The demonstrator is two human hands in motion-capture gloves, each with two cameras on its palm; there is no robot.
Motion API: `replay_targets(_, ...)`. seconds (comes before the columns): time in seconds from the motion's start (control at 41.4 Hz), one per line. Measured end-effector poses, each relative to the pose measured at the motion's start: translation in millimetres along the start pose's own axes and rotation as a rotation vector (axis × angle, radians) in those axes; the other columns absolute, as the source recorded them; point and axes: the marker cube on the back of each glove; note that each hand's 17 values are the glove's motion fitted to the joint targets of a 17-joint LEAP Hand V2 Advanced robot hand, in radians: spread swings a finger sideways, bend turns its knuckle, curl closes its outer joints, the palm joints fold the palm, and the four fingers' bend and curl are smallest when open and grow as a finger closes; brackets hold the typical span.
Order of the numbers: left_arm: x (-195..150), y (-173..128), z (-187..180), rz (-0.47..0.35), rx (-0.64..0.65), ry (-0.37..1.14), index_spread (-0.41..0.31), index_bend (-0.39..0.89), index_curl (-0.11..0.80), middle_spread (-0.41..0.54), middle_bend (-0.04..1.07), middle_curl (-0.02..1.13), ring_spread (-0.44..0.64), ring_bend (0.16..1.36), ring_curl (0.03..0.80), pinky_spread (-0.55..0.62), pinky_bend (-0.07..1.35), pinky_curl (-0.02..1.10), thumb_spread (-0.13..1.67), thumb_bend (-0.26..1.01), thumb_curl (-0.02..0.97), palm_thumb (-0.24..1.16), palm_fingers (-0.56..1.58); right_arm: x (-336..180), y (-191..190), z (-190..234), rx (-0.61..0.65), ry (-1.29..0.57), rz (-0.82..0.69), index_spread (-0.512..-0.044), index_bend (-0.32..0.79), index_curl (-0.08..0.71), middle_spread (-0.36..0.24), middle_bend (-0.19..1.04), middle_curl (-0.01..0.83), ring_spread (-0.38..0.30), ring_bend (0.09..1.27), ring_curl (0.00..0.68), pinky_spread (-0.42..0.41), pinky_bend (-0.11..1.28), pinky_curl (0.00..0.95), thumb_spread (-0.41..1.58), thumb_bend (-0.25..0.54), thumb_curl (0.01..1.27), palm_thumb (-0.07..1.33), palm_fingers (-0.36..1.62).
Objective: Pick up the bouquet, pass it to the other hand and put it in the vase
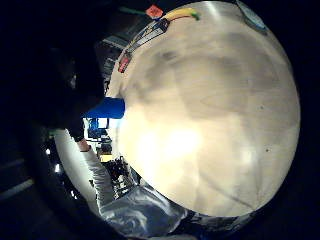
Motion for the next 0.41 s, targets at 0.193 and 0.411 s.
replay_targets(0.193,0,-11,1,-0.467,0.071,-0.048,0.141,0.04,0.181,0.444,0.16,0.27,0.48,0.47,0.276,0.49,0.32,0.30,0.82,-0.04,0.456,0.37,-0.27,2,1,-15,0.025,0.016,0.080,-0.296,0.12,0.194,0.024,0.29,0.354,0.086,0.47,0.285,0.272,0.58,0.325,1.08,-0.022,0.32,0.43,0.13)
replay_targets(0.411,-12,-16,1,-0.476,0.058,-0.110,0.137,0.05,0.127,0.454,0.18,0.26,0.52,0.47,0.266,0.51,0.28,0.29,0.84,-0.03,0.419,0.38,-0.23,-4,-4,-14,-0.020,-0.031,0.080,-0.289,0.12,0.197,0.025,0.28,0.351,0.086,0.46,0.282,0.270,0.56,0.326,1.09,-0.023,0.32,0.43,0.14)
